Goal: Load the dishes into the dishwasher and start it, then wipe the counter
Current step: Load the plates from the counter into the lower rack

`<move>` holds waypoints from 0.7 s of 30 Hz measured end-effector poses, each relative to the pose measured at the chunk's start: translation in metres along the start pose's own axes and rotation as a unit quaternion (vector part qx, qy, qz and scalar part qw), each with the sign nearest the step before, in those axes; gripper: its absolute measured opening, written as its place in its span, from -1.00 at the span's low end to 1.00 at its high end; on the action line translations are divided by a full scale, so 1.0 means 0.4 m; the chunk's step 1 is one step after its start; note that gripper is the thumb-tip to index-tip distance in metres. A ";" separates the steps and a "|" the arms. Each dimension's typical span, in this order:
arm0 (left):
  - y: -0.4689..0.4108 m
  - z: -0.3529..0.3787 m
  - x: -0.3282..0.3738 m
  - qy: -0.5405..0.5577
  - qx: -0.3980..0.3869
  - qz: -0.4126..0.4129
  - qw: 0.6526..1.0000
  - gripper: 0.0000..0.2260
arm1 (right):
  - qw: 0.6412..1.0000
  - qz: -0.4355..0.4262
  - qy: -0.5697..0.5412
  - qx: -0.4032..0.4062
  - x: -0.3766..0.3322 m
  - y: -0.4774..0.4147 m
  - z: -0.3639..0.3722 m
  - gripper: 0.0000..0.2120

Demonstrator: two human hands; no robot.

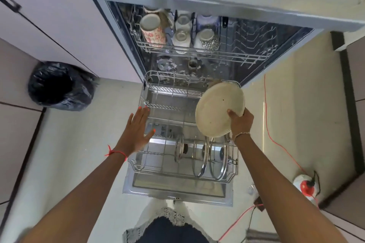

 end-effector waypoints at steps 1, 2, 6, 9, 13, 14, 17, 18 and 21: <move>-0.021 0.024 -0.017 0.003 -0.003 0.000 1.000 -0.26 | 1.000 -0.014 0.026 0.008 0.012 -0.034 0.018 -0.71; -0.040 0.042 -0.035 0.007 -0.003 -0.002 1.000 -0.27 | 0.998 -0.027 0.056 0.015 0.020 -0.062 0.035 -0.71; -0.110 0.123 -0.117 0.005 -0.002 -0.012 1.000 -0.26 | 0.983 -0.075 0.165 0.030 0.074 -0.173 0.112 -0.67; -0.157 0.193 -0.183 0.000 -0.021 -0.021 1.000 -0.23 | 0.973 -0.100 0.208 0.028 0.107 -0.241 0.167 -0.64; -0.204 0.286 -0.252 -0.009 -0.052 -0.037 0.998 -0.20 | 0.953 -0.131 0.272 0.024 0.139 -0.321 0.221 -0.62; -0.210 0.307 -0.264 -0.011 -0.061 -0.041 0.997 -0.22 | 0.950 -0.138 0.280 0.019 0.149 -0.337 0.233 -0.59; -0.222 0.358 -0.292 -0.011 -0.082 -0.053 0.995 -0.31 | 0.935 -0.171 0.311 -0.002 0.172 -0.374 0.265 -0.46; -0.224 0.369 -0.301 -0.013 -0.085 -0.053 0.995 -0.31 | 0.929 -0.180 0.322 -0.005 0.179 -0.382 0.274 -0.42; -0.225 0.394 -0.332 -0.015 -0.097 -0.060 0.993 -0.30 | 0.933 -0.170 0.319 -0.010 0.198 -0.400 0.289 -0.43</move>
Point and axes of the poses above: each hand's wrist, its own y-axis away from the middle knuckle, its own z-axis out of the palm, x = y × z, the point moved 4 cm from there along -y, towards the middle knuckle, and after that the axes turned 3 degrees about -y, right-handed, at the moved point
